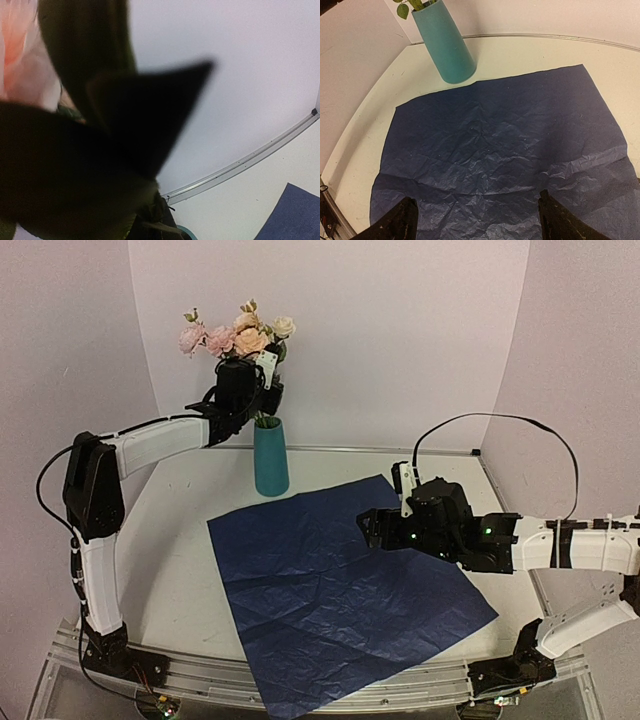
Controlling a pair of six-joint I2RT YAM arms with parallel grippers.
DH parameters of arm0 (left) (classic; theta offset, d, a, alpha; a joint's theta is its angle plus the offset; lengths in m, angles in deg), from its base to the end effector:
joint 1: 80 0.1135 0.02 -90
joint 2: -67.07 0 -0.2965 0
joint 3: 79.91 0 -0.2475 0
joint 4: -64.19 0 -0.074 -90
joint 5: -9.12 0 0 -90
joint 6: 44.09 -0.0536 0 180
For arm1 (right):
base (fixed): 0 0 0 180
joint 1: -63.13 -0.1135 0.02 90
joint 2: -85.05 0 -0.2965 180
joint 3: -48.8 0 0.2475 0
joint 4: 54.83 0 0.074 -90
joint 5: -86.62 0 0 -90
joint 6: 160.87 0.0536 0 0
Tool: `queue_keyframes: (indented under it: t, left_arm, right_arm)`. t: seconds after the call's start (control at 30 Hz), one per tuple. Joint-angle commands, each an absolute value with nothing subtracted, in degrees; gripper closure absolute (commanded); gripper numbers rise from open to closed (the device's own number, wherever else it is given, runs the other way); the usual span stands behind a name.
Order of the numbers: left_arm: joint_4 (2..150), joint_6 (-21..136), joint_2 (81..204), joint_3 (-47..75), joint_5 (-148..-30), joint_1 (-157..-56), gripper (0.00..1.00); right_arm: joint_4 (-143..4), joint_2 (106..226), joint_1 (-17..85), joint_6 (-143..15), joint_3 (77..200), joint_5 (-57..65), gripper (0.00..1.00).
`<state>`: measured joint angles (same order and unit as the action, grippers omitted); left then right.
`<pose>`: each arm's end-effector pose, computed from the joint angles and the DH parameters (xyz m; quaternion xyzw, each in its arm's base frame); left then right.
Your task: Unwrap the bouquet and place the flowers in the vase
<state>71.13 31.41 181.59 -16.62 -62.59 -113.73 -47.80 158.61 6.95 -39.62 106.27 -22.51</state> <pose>0.4375 -0.2719 0.3824 0.1986 0.7070 0.0036 0.6787 0.1799 0.2369 0.3097 -0.0566 0.7558 0.3509 0.5500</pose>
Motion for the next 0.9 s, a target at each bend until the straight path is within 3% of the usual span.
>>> queue_keyframes:
  t: [0.0,0.6,0.7,0.87]
  left_arm:
    - [69.08,34.25,181.88,-15.29,-63.79,-113.57,1.00]
    - [69.54,42.16,180.44,-8.21,-63.92,-113.59,0.97]
    - [69.94,43.35,180.31,-7.86,-64.65,-113.56,0.78]
    - [71.46,44.70,178.61,-7.53,-65.40,-113.57,0.57]
  right_arm:
    - [-46.80,158.96,6.84,-39.96,107.54,-23.97,0.16]
    - [-46.84,157.03,6.85,-39.03,106.18,-23.60,0.17]
    - [-46.84,157.11,6.81,-38.96,106.41,-23.43,0.16]
    - [-46.90,156.91,6.81,-38.80,106.22,-23.30,0.16]
